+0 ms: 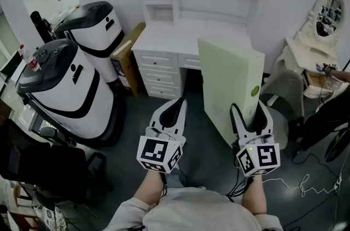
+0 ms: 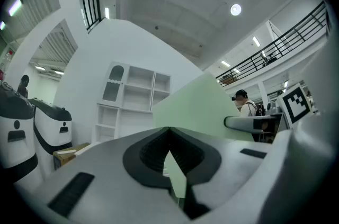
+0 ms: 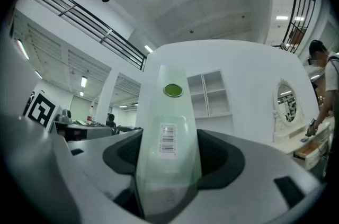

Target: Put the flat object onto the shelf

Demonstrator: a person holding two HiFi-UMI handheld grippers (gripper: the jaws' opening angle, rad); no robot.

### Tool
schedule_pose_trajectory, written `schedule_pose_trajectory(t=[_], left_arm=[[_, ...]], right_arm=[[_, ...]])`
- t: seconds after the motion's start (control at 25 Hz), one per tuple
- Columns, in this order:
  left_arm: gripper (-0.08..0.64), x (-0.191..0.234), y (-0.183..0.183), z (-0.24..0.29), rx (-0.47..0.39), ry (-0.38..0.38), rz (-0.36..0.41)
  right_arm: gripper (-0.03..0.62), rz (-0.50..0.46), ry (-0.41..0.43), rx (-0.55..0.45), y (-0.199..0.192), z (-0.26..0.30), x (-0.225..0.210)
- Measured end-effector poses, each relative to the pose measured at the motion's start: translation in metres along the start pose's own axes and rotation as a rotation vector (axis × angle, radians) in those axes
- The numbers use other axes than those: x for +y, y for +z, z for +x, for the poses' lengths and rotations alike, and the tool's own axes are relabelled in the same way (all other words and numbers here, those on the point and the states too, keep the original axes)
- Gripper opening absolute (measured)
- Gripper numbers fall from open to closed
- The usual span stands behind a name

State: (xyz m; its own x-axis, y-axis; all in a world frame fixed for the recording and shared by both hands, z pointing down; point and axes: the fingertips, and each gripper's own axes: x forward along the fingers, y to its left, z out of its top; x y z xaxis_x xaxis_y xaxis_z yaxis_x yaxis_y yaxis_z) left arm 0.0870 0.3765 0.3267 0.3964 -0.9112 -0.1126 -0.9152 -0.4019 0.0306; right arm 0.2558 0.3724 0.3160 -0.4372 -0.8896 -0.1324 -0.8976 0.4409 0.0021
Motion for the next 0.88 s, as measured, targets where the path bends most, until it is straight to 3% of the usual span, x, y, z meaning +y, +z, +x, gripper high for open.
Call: schedule_pose_trajectory(t=[0.52,0.88], left_arm=[[0.014,0.008,0.002,0.011,0.002,-0.019,0.005],[0.014,0.04,0.002,0.028,0.003,-0.029,-0.004]], right_arm=[[0.293,0.004,-0.017,-0.015,0.001,0.012,-0.001],[0.295,-0.006,-0.046,-0.014,-0.003,0.043,0.005]])
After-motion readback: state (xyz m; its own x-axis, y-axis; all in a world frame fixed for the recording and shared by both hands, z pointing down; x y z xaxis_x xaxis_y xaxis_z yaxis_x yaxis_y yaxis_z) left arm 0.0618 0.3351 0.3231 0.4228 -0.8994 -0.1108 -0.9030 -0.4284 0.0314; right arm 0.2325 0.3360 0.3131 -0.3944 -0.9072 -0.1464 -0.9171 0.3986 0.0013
